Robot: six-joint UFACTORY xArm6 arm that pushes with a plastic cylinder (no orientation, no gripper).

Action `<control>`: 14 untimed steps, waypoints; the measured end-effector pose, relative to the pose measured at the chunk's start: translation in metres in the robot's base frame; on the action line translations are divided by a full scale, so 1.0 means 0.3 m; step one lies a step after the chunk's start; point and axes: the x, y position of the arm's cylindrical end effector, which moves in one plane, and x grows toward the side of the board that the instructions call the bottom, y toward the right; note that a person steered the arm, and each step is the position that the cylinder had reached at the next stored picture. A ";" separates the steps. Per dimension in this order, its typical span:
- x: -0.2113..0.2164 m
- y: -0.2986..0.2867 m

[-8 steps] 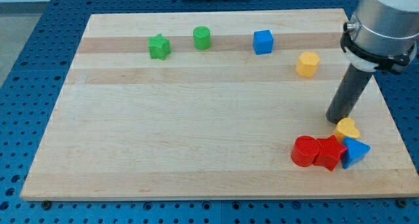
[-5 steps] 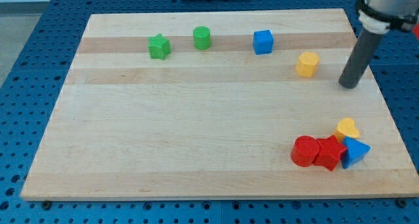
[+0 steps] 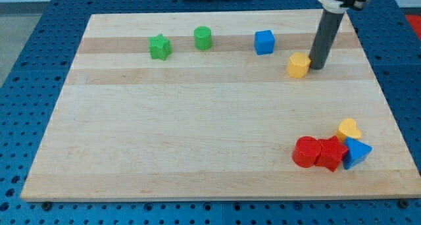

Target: Move the yellow hexagon towards the top of the red circle

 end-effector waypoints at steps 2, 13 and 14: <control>-0.046 -0.053; 0.043 -0.184; 0.031 -0.081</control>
